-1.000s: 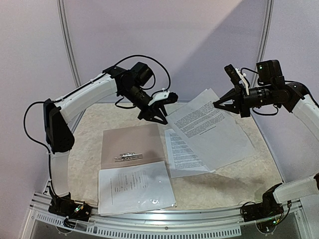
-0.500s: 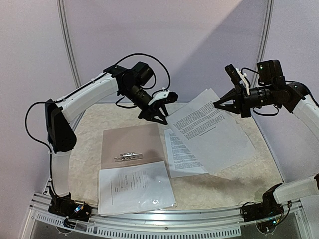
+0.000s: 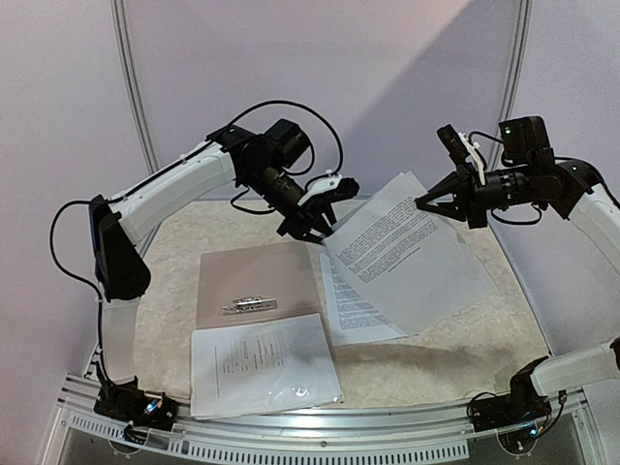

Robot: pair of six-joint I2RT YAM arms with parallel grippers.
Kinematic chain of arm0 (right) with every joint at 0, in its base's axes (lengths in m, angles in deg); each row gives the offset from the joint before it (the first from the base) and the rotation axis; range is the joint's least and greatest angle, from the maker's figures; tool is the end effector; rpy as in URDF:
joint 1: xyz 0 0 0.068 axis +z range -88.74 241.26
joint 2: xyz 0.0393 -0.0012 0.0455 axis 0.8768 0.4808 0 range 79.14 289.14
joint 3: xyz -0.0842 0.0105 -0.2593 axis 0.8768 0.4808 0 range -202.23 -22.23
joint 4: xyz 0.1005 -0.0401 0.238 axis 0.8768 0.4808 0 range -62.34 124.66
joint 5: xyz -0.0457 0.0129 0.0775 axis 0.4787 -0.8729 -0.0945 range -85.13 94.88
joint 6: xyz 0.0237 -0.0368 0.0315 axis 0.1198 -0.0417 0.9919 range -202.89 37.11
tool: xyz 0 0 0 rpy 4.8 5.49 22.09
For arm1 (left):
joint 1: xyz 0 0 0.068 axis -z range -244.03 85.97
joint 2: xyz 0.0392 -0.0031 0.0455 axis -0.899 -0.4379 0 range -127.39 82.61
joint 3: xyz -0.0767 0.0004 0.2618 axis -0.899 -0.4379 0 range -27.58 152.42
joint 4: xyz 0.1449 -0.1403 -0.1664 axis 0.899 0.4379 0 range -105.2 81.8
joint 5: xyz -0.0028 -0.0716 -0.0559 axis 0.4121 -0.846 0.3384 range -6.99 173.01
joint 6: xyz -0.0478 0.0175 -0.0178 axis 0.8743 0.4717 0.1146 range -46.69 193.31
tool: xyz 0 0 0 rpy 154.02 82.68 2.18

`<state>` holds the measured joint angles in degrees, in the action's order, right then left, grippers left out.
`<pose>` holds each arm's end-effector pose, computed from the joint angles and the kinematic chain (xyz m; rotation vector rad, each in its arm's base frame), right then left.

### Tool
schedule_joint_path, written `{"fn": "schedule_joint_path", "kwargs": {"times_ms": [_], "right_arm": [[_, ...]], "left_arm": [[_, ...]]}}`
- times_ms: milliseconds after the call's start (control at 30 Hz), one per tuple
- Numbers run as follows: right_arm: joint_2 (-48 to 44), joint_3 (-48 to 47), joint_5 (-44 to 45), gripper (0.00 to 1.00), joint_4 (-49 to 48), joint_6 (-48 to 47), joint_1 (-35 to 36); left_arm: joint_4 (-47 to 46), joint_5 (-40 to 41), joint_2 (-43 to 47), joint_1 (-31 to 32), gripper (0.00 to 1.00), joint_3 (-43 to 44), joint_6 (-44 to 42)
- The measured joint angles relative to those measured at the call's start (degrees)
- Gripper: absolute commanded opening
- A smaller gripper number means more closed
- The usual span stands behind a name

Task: Put the files into the folder
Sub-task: Pass from the right arm to the left

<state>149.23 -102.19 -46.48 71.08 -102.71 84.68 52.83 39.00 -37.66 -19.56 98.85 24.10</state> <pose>0.2103 0.1215 0.4096 -1.2142 1.6655 0.9927 0.2947 -0.3238 0.3396 1.9657 1.5018 -0.9683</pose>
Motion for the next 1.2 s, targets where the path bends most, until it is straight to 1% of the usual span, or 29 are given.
{"fn": "schedule_joint_path", "kwargs": {"times_ms": [200, 333, 500, 667, 933, 1000, 1067, 1133, 1200], "right_arm": [[0.0, 0.0, 0.0, 0.0, -0.6, 0.3, 0.0], [0.0, 0.3, 1.2, 0.0, -1.5, 0.7, 0.0], [0.2, 1.8, 3.2, 0.0, -3.6, 1.8, -0.2], [3.7, 2.5, 5.0, 0.0, -5.6, 3.1, -0.2], [16.9, 3.3, 9.2, 0.0, -10.4, 5.6, -1.6], [20.0, 3.3, 9.4, 0.07, -11.5, 6.1, -2.1], [23.3, 3.0, 9.7, 0.11, -12.1, 6.6, -2.4], [26.2, 2.6, 10.8, 0.18, -12.7, 7.3, -2.5], [29.2, 2.4, 13.0, 0.2, -13.5, 7.9, -2.5]], "left_arm": [[-0.4, -0.6, -0.3, 1.9, 0.23, 4.2, 2.5], [-0.4, -0.6, -0.4, 2.8, 0.19, 4.2, 3.6], [-1.3, 0.3, -0.3, 2.9, 0.0, -0.6, 6.2], [-3.0, 2.6, -1.2, 2.9, 0.0, -2.9, 12.2], [-10.1, 5.7, -4.3, 1.5, 0.0, -5.7, 25.2], [-11.7, 6.8, -6.3, 0.7, 0.0, -5.7, 27.0], [-12.7, 8.2, -8.6, 0.1, 0.0, -5.7, 28.3], [-13.2, 9.8, -10.8, -0.5, 0.0, -5.6, 29.1], [-13.4, 11.9, -13.1, -0.9, 0.0, -4.9, 29.9]]}}
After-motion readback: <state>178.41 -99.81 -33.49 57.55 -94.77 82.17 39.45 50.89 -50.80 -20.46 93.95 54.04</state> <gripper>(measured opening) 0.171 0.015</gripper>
